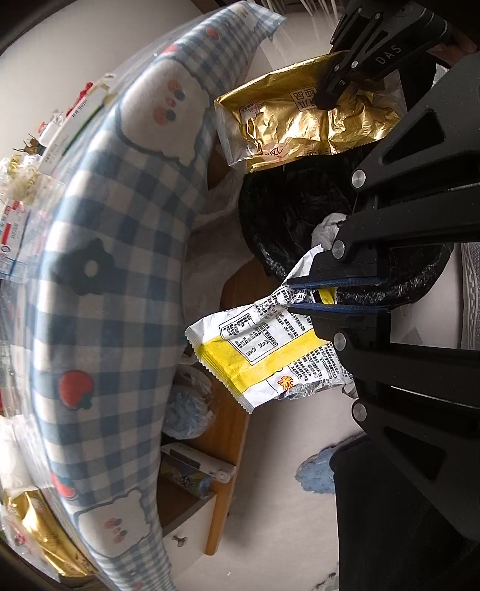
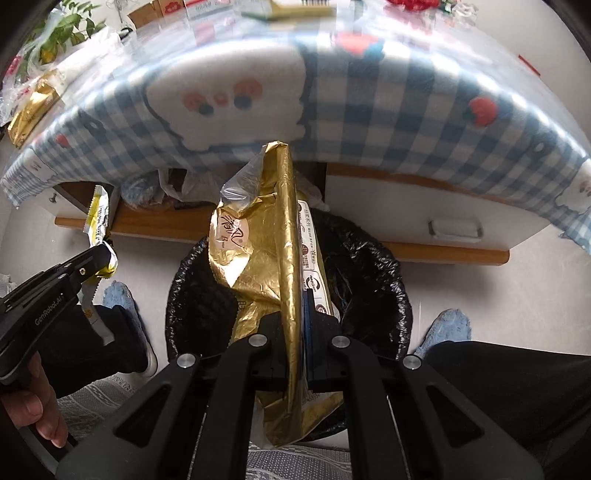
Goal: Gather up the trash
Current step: 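Open the right tool to drop the gold bag into the bin, then open the left tool over the bin to drop the yellow snack wrapper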
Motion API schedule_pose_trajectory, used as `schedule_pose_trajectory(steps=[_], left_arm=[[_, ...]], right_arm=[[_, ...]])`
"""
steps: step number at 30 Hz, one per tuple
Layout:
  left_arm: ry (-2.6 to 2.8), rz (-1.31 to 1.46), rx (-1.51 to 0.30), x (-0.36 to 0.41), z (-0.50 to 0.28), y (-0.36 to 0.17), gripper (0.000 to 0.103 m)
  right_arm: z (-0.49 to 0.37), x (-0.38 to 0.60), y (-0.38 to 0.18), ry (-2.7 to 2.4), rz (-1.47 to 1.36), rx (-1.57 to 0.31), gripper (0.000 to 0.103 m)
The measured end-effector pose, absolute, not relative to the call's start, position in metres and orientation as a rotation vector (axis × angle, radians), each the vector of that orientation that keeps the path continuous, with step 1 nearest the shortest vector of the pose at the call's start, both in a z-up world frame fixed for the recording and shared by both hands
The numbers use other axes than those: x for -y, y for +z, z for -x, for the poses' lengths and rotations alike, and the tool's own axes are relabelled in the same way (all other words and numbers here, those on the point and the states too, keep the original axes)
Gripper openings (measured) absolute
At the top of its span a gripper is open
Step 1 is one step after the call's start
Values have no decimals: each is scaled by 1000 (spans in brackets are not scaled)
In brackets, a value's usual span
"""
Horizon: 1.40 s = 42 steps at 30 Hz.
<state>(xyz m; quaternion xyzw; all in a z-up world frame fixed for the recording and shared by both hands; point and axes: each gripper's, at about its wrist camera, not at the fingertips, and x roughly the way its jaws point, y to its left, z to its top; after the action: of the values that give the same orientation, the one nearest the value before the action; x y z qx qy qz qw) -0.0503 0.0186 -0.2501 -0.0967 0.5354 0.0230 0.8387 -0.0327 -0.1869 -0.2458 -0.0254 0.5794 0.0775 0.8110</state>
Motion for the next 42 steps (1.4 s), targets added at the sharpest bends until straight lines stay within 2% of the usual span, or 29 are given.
schedule_pose_trajectory(steps=[8,12,15,20,28,30,32,37,42], left_arm=[[42,195,-1146,-13,45,-265,7],[37,185,-1156,-7,43,-266,7],[30,192,-1158,-2,41,-264,7],[9,176,-1158,14,38,-256,7],[-31,147,-1177,45,35,-246,7],[-48,135,-1182,55,35,-246,7],[-64,136,-1183,65,33,-245,7],[-103,118,-1183,88,27,-241,7],[-131,115,-1198,109,19,-245,7]], right_arm=[[22,181,-274,166,47,-1279,4],[20,183,-276,161,49,-1268,10],[21,185,-273,158,50,-1253,22],[24,200,-258,141,42,-1206,50],[24,245,-235,78,33,-1155,75],[24,259,-231,64,20,-1148,78],[24,270,-227,55,22,-1137,87],[24,301,-223,34,23,-1136,95],[21,328,-230,8,-6,-1172,95]])
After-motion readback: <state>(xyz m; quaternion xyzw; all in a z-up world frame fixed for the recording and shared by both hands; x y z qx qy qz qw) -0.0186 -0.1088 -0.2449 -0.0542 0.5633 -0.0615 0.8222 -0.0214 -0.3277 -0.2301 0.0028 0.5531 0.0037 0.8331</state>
